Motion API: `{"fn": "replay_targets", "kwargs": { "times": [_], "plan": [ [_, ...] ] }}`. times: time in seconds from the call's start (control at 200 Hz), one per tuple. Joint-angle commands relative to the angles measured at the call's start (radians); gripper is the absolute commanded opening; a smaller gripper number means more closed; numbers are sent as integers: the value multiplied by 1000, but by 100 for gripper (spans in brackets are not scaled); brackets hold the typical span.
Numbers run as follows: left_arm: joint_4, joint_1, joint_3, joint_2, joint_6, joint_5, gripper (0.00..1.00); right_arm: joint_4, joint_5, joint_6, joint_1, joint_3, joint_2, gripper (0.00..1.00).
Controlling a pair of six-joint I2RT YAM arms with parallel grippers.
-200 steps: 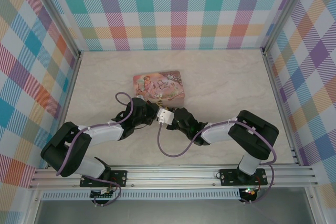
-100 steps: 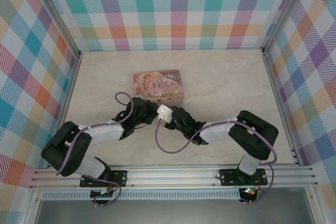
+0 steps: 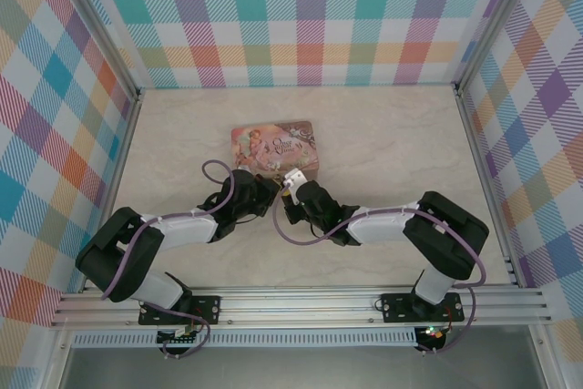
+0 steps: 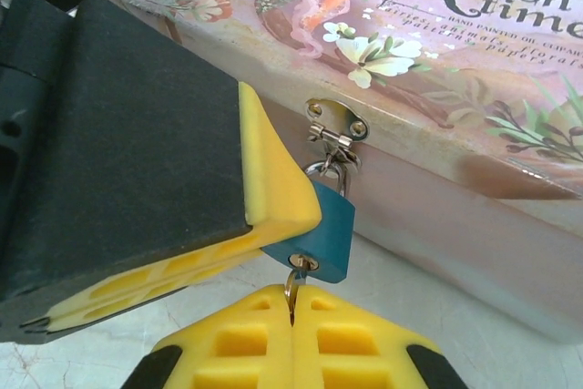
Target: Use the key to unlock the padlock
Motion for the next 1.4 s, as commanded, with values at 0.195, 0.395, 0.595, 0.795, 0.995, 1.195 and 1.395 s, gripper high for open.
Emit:
{"fn": "replay_targets", "kwargs": {
  "times": [0.195, 0.395, 0.595, 0.795, 0.995, 1.195, 1.395],
  "plan": [
    [41, -22, 11, 3, 28, 6, 0, -135, -206, 1, -91, -69, -176, 47],
    [50, -47, -2, 45, 36, -1, 0, -287, -398, 43, -217, -113, -332, 69],
    [86, -80, 17, 113, 23, 12, 10, -438, -433, 74, -302, -59, -359, 73],
    [57, -81, 26, 106, 40, 5, 37, -452, -537, 142, -360, -35, -339, 79],
    [-126, -80, 28, -30, 125, -56, 51, -415, -601, 197, -377, -49, -323, 83],
    [-413, -21, 67, -243, 284, -114, 65, -375, -610, 245, -412, -61, -291, 87],
    [-592, 185, 115, -377, 442, -62, 84, -380, -668, 268, -517, 1, -226, 100]
  ]
}}
